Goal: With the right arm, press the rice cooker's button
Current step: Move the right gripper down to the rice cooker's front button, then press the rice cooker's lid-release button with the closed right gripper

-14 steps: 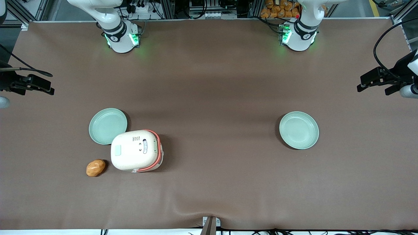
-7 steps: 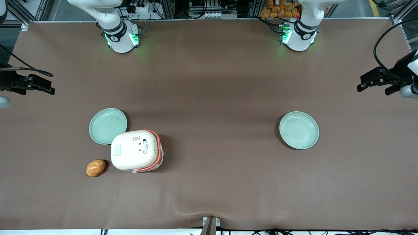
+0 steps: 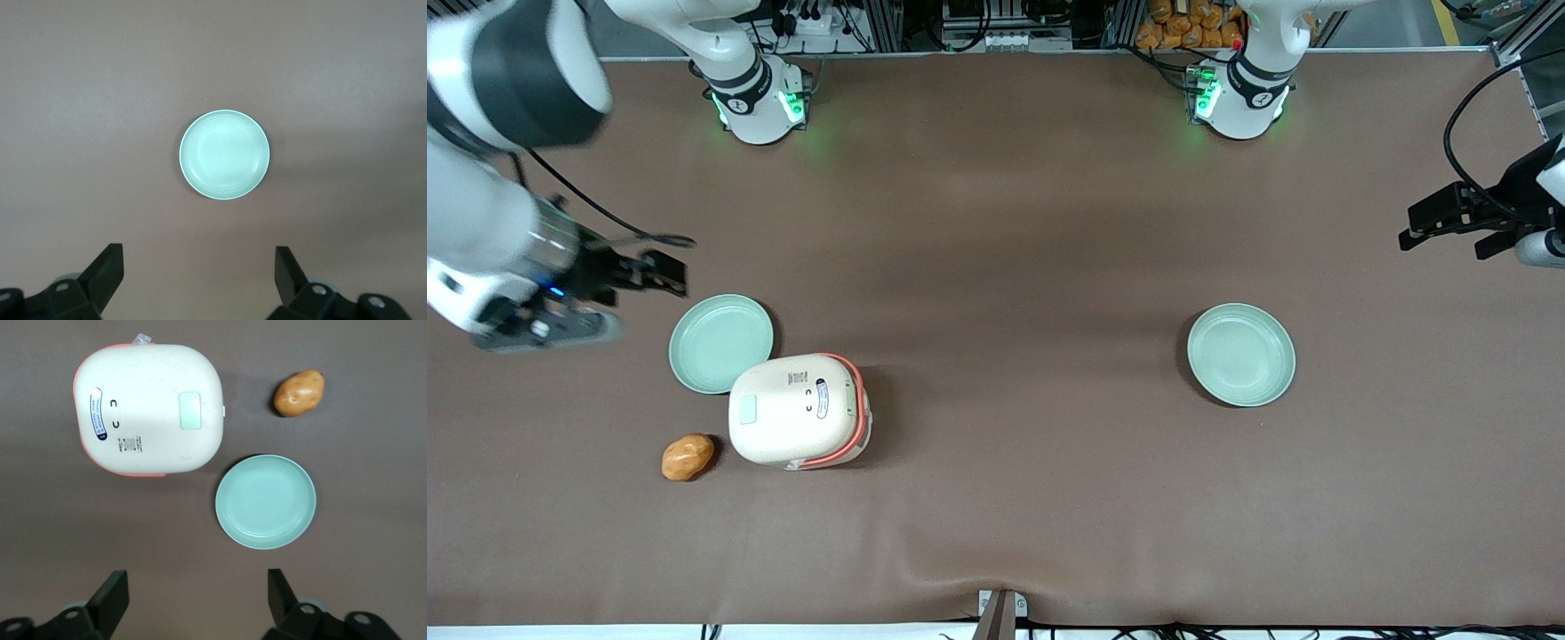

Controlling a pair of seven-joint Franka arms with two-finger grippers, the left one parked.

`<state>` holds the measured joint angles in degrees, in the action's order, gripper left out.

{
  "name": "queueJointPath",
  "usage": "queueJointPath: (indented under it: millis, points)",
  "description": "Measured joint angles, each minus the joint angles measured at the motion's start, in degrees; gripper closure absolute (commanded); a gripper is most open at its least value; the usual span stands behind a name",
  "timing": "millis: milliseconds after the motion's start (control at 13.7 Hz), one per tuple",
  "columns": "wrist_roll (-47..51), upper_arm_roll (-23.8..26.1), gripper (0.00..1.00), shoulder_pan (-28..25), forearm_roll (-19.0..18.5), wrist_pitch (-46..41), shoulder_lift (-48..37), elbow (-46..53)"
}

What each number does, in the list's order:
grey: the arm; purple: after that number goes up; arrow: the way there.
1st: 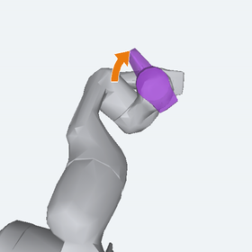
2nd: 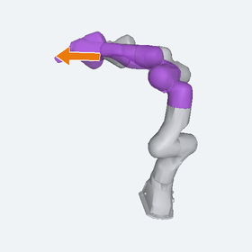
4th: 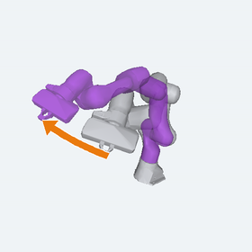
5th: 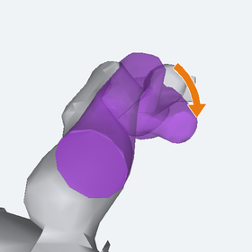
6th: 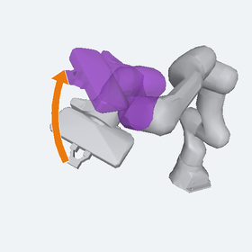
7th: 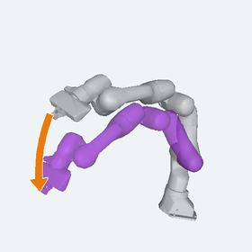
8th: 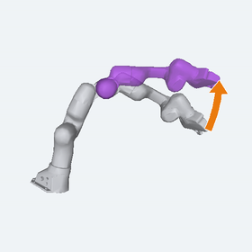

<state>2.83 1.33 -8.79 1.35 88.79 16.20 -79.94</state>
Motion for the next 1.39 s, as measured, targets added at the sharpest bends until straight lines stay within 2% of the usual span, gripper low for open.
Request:
queueJointPath:
  millis: [219,292,438,656,875,1385]
  points:
    - [0.5,0.0,0.64,-1.0,0.0,6.0,4.6,-0.4]
    - [0.6,0.0,0.66,-1.1,0.0,8.4,6.0,-0.4]
    - [0.5,0.0,0.77,-1.3,0.0,13.2,8.7,-0.5]
    - [0.5,-0.1,0.90,-1.4,0.0,15.8,11.1,-0.5]
    - [0.5,-0.3,0.98,-1.4,0.0,20.0,13.2,-0.5]
    - [0.5,-0.6,0.97,-1.3,0.0,23.6,16.1,-0.5]
